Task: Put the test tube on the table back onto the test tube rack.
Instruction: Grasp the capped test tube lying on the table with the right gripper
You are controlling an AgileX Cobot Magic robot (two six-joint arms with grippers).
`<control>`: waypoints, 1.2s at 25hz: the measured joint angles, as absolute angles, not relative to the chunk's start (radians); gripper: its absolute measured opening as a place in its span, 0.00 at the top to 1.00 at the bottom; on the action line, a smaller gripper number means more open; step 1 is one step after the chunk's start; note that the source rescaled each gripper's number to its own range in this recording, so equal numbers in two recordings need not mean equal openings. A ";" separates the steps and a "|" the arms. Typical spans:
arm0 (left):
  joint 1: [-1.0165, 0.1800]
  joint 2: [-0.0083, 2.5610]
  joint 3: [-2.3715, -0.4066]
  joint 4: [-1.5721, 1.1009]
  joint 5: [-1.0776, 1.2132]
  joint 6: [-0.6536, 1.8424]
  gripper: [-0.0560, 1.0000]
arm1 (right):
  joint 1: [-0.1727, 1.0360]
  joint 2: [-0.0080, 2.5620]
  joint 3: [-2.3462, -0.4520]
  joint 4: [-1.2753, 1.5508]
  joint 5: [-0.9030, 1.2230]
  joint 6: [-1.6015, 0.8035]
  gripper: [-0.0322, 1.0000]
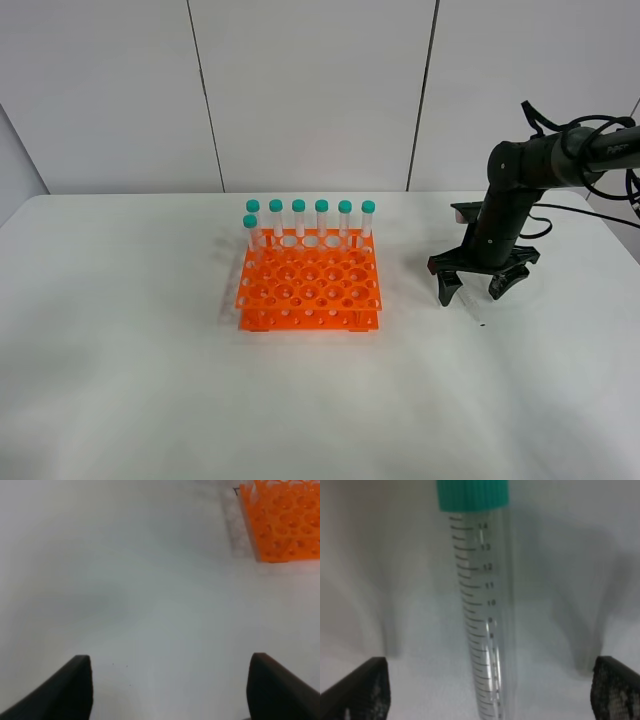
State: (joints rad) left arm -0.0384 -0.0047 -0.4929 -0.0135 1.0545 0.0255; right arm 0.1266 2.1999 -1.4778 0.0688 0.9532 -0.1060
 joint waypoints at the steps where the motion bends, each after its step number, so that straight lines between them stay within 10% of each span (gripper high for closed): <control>1: -0.038 -0.005 -0.493 -0.014 1.054 0.026 0.00 | 0.127 2.200 -1.478 0.069 0.951 -0.106 0.15; 17: -0.038 -0.005 -0.493 -0.014 1.054 0.026 0.00 | 0.127 2.211 -1.478 0.068 0.932 -0.108 0.23; 30: -0.038 -0.005 -0.493 -0.014 1.054 0.026 0.00 | 0.127 2.211 -1.478 0.068 0.964 -0.108 0.76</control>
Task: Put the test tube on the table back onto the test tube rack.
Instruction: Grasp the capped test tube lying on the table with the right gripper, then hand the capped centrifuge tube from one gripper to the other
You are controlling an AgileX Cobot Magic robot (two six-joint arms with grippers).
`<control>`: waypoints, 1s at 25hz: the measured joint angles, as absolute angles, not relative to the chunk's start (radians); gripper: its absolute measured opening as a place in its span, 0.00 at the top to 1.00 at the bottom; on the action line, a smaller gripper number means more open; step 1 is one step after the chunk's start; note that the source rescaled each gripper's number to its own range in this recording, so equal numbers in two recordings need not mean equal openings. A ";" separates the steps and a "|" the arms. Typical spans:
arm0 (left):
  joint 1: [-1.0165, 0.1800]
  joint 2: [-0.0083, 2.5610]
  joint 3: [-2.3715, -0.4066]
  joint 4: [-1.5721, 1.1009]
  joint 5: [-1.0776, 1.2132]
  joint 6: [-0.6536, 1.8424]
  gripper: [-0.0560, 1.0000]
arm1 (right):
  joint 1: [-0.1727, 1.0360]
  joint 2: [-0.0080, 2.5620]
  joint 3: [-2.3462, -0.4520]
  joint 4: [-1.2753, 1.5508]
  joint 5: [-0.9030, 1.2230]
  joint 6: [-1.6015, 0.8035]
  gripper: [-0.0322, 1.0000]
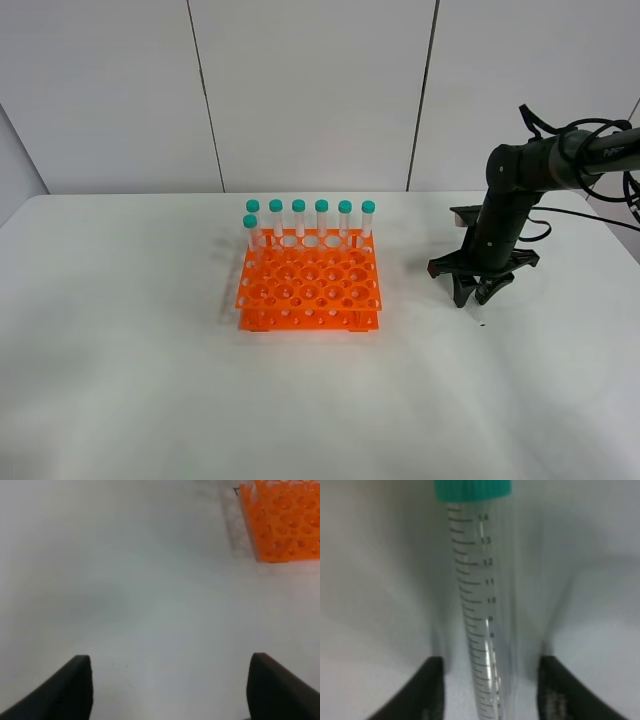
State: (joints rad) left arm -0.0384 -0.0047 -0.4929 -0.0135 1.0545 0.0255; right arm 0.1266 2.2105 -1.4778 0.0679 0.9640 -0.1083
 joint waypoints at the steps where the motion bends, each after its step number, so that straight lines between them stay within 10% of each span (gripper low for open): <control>1: -0.038 -0.005 -0.493 -0.014 1.054 0.026 0.00 | 0.127 2.211 -1.478 0.068 0.964 -0.108 0.83; 3: -0.038 -0.005 -0.493 -0.014 1.054 0.026 0.00 | 0.127 2.211 -1.478 0.068 0.965 -0.109 0.97; 18: -0.038 -0.005 -0.493 -0.014 1.054 0.026 0.00 | 0.127 1.954 -1.467 0.036 1.069 -0.142 0.96; 25: -0.038 -0.005 -0.493 -0.014 1.054 0.026 0.00 | 0.127 1.596 -1.182 0.032 1.066 -0.151 0.96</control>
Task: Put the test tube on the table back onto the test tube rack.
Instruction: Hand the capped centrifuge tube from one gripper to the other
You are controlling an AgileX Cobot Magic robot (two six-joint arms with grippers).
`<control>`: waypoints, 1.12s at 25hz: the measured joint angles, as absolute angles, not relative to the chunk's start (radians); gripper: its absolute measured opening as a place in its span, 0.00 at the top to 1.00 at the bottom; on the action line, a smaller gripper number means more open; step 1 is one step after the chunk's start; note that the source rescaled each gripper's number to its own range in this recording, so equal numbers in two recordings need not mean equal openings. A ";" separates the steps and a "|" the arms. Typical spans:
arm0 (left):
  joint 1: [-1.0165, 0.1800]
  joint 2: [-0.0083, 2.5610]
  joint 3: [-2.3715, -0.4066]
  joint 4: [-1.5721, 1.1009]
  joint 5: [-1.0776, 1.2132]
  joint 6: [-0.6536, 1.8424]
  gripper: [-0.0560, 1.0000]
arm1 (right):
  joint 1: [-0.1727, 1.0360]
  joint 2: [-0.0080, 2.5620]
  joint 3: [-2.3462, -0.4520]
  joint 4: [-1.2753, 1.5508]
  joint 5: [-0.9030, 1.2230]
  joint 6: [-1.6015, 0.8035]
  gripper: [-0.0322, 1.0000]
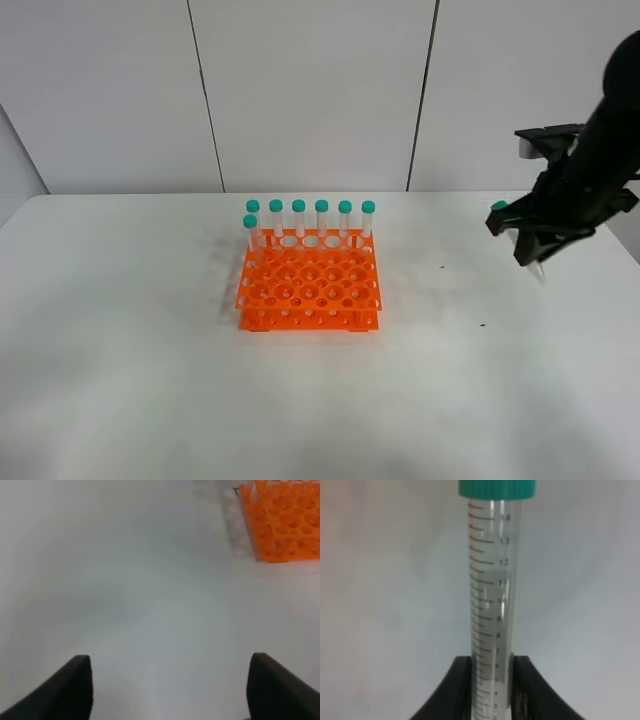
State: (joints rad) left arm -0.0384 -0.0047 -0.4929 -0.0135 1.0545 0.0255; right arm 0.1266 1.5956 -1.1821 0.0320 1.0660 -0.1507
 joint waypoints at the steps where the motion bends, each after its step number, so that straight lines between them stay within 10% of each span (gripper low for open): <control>1: -0.038 -0.005 -0.493 -0.014 1.054 0.026 0.00 | 0.127 1.542 -1.126 0.033 1.065 -0.160 0.96; 28: -0.038 -0.005 -0.493 -0.013 1.054 0.026 0.00 | 0.400 1.615 -1.129 0.770 0.986 -1.085 0.96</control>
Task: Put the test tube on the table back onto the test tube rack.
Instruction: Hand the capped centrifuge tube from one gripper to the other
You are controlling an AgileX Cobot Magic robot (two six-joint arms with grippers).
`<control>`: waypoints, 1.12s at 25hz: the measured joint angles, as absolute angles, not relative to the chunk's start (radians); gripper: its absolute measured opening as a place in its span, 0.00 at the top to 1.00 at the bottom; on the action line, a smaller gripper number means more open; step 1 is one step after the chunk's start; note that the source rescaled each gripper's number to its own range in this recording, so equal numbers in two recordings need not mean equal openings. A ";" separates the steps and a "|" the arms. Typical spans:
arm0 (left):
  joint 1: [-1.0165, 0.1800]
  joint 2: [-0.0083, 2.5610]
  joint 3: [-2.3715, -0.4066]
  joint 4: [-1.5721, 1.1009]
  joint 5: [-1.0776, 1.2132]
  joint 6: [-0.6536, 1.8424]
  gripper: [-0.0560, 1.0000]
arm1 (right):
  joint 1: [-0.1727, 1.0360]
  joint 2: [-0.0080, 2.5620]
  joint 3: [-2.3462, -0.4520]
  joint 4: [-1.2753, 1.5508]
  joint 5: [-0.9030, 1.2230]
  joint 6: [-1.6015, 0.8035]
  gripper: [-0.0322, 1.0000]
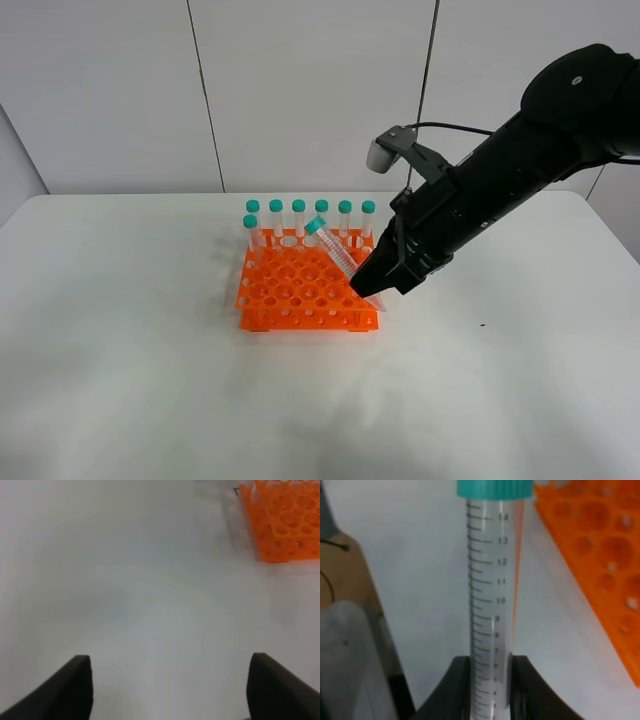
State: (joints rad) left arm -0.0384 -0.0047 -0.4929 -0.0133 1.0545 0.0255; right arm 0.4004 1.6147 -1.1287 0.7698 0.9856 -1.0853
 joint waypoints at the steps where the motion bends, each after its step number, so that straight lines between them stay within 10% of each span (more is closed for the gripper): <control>1: -0.038 -0.005 -0.493 -0.013 1.054 0.026 0.00 | 0.399 1.615 -1.129 0.779 0.987 -1.093 0.96; 14: -0.038 0.059 -0.578 -0.040 1.024 -0.019 0.00 | 0.395 1.615 -1.163 0.914 0.955 -1.133 0.96; 28: -0.038 0.850 -0.773 -0.602 0.645 0.299 0.00 | 0.395 1.615 -1.163 0.928 0.946 -1.126 0.96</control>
State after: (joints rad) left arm -0.0384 0.8499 -0.7729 -0.6021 0.6452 0.2986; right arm 0.3946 1.6147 -1.1635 0.9278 0.9460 -1.1261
